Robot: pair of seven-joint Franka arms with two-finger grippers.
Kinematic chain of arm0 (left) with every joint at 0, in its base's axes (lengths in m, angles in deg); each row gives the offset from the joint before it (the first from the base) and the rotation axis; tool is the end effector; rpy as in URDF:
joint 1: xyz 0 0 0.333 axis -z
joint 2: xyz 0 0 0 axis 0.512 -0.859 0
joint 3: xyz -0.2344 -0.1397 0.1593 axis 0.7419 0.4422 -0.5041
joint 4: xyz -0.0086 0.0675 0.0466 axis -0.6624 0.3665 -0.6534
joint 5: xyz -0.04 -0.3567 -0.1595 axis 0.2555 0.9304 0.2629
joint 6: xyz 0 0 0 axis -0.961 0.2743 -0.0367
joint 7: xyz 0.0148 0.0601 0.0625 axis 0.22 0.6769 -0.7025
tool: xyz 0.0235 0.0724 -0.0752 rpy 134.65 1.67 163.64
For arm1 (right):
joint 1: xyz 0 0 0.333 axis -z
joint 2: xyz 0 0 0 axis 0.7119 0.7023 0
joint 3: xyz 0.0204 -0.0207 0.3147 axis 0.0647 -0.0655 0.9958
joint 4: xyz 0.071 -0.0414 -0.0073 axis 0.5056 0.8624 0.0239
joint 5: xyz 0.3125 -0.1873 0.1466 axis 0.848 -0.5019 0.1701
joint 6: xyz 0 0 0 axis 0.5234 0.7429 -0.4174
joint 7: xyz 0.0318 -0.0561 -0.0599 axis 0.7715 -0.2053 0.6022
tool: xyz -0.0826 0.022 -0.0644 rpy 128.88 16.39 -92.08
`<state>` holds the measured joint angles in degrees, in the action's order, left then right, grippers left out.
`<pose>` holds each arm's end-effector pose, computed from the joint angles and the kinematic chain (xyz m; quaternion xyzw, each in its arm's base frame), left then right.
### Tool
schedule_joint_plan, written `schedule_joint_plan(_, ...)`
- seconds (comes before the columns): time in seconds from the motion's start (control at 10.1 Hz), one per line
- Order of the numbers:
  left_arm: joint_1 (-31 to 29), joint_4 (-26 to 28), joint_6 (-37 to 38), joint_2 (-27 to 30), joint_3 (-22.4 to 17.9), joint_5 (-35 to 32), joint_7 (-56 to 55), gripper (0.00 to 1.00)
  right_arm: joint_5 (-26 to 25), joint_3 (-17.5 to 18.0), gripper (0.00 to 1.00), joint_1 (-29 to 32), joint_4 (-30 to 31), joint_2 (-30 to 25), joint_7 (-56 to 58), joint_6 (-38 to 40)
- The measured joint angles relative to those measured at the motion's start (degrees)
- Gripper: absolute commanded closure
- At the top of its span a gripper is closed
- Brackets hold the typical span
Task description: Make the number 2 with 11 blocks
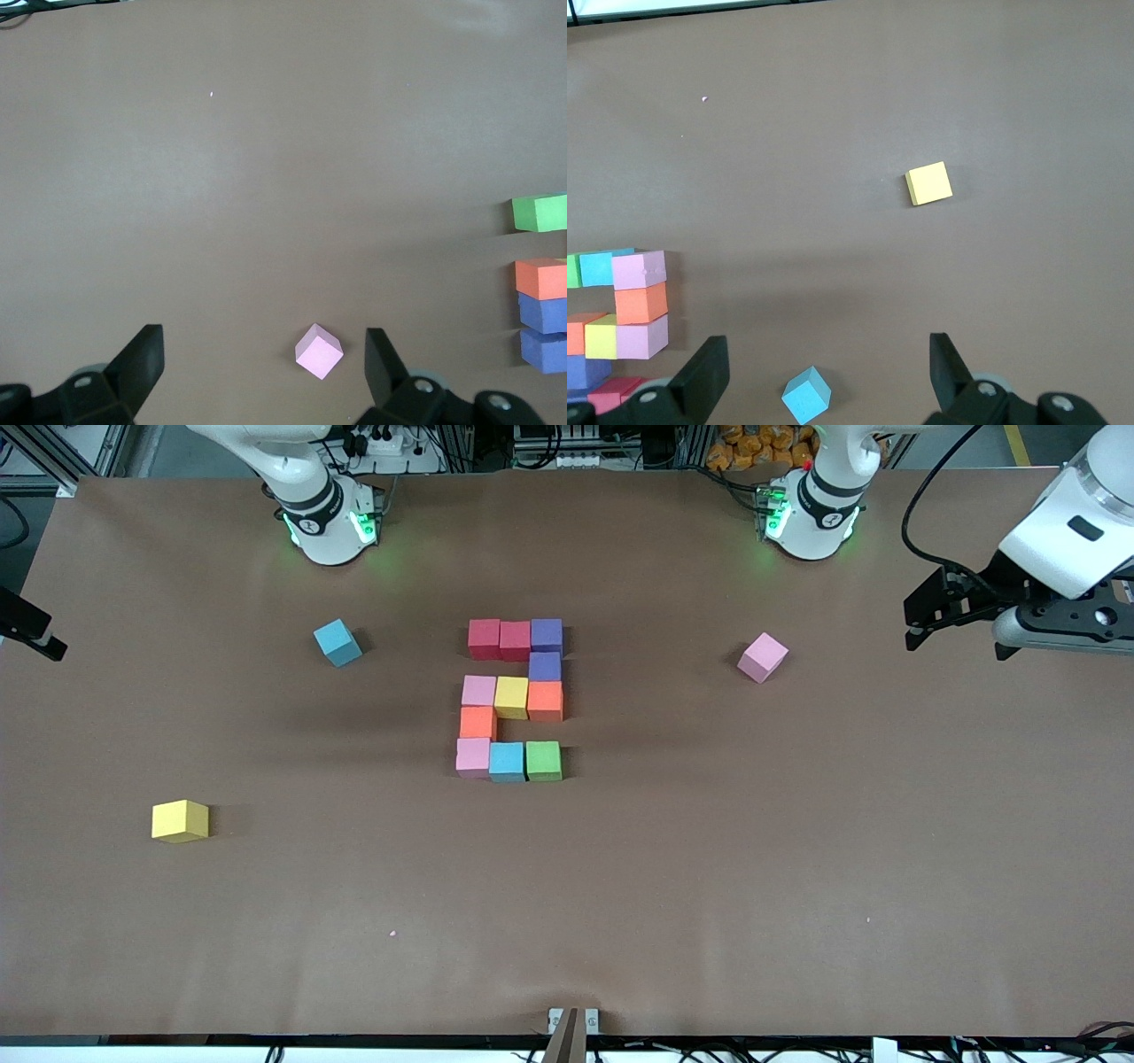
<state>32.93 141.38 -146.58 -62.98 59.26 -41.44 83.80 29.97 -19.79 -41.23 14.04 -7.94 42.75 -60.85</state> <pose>0.5538 -0.1144 0.6753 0.9977 -0.0567 0.0363 0.0020 0.5373 -0.0788 0.6598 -0.9979 0.0336 -0.0479 0.0271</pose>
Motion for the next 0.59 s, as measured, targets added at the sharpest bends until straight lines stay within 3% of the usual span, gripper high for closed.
schedule_joint_plan(0.59,-0.70,0.20,0.00,0.00,-0.02,0.02,0.00,0.00,1.85,-0.06,0.00,1.97,-0.01,0.00,-0.04,0.03)
